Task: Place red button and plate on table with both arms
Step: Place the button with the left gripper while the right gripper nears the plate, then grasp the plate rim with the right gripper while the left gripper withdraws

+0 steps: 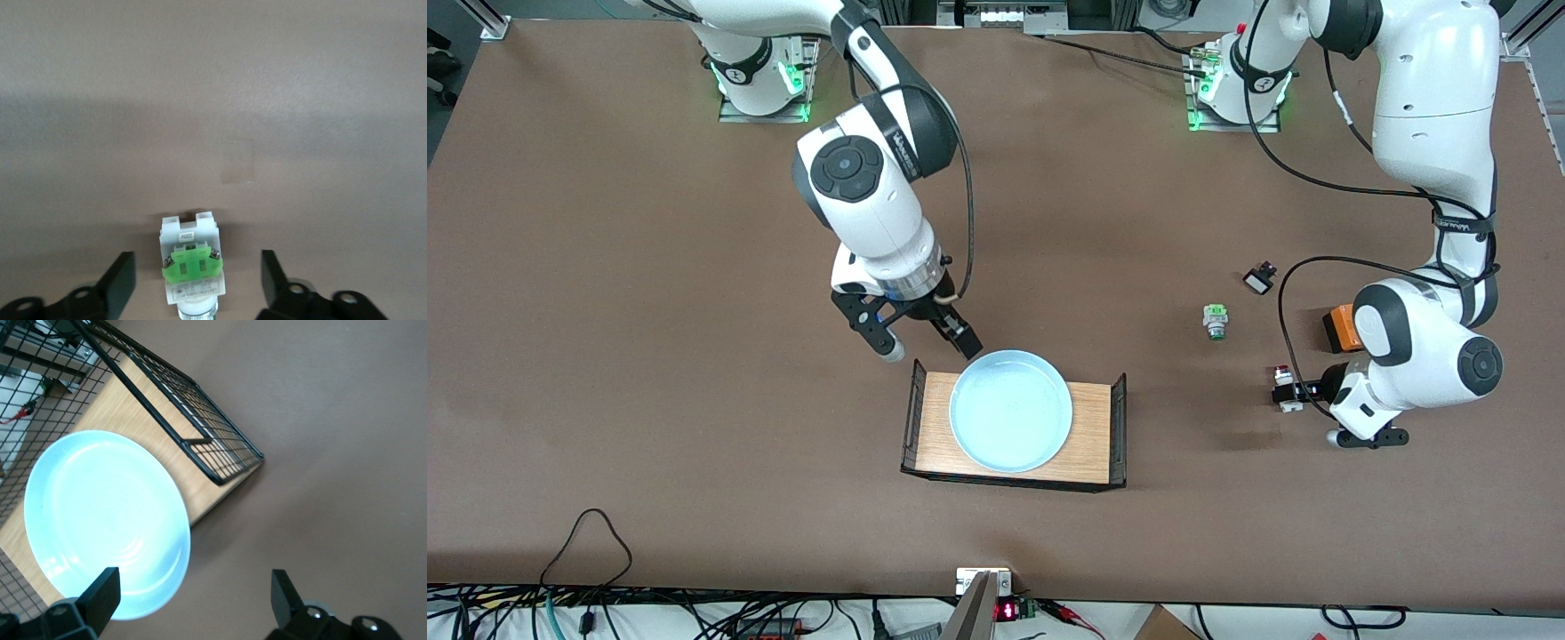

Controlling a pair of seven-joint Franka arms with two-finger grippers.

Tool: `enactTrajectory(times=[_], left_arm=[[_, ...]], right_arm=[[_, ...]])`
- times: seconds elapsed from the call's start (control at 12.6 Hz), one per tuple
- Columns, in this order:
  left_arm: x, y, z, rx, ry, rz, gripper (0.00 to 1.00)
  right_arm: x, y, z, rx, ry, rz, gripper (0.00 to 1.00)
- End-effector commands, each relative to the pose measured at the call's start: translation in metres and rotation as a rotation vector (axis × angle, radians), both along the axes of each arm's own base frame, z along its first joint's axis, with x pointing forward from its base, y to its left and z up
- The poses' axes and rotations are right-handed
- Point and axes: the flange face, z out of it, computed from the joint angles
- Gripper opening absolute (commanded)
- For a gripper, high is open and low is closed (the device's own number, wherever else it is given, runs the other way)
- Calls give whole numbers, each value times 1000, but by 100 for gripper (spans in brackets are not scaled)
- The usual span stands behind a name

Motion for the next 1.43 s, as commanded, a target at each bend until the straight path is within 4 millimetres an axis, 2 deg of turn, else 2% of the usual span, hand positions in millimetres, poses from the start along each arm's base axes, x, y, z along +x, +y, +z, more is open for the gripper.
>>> enactTrajectory(times=[0.0,0.24,0.48,0.64,0.8,0.96,1.12,1.2,1.27,1.35], left_arm=[[4,-1,35,-19,-49,-5,100],[4,8,69,26,-63,-14,100],[3,9,119,55,-94,34,100],[-1,9,158,47,-119,78,100],[-11,7,206,83,-128,71,100],[-22,3,245,124,-134,78,100],[-33,2,273,135,-131,66,100],[-42,5,297,151,-141,56,100],[-51,1,315,155,-140,39,100],[-59,0,328,148,-137,29,100]], right_arm=[[8,12,-15,35,-25,-44,100],[10,14,-28,35,-32,-46,100],[12,15,-38,42,-37,-63,100],[15,14,-46,43,-41,-66,100],[14,18,-50,53,-53,-63,100],[15,18,-53,59,-61,-65,99],[16,19,-57,57,-63,-63,91],[16,18,-59,55,-61,-63,86],[16,18,-59,56,-60,-64,71],[16,18,-61,55,-58,-64,68]])
